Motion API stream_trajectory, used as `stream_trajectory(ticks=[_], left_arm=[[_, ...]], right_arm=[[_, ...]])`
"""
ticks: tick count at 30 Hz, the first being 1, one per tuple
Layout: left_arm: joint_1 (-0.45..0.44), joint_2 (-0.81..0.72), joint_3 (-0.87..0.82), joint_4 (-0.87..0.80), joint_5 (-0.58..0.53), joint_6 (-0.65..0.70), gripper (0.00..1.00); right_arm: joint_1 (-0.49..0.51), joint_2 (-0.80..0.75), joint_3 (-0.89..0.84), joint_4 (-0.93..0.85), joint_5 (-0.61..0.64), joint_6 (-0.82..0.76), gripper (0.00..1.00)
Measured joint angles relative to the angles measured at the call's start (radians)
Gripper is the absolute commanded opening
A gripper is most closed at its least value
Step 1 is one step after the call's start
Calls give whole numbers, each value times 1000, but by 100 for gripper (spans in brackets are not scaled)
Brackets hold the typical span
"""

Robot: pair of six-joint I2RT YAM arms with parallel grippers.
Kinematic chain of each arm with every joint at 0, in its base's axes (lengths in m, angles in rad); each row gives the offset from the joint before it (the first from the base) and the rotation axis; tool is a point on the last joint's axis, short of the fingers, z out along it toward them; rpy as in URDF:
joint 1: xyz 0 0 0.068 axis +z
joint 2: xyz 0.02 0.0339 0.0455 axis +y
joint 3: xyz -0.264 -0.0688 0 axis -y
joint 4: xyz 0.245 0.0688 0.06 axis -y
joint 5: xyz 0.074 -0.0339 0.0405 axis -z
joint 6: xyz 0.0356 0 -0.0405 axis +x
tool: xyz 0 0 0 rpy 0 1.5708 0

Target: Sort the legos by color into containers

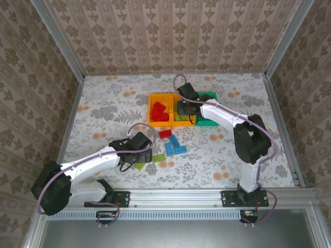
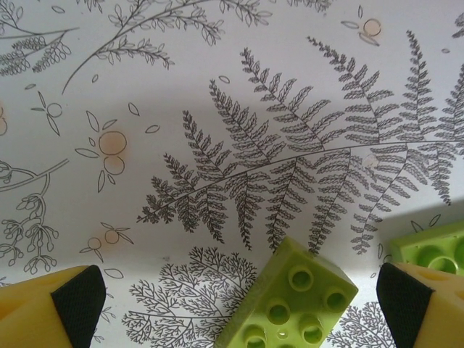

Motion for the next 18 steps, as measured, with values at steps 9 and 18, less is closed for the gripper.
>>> stream_trajectory(ticks=[9,18], left_arm=[[-3,37,-15,1,1,-1,97],[-4,95,-14,55,25,8,85]], right_arm=[[-24,106,92,-62,-34,-10,64],[-16,41,35,-36,-73,3,76]])
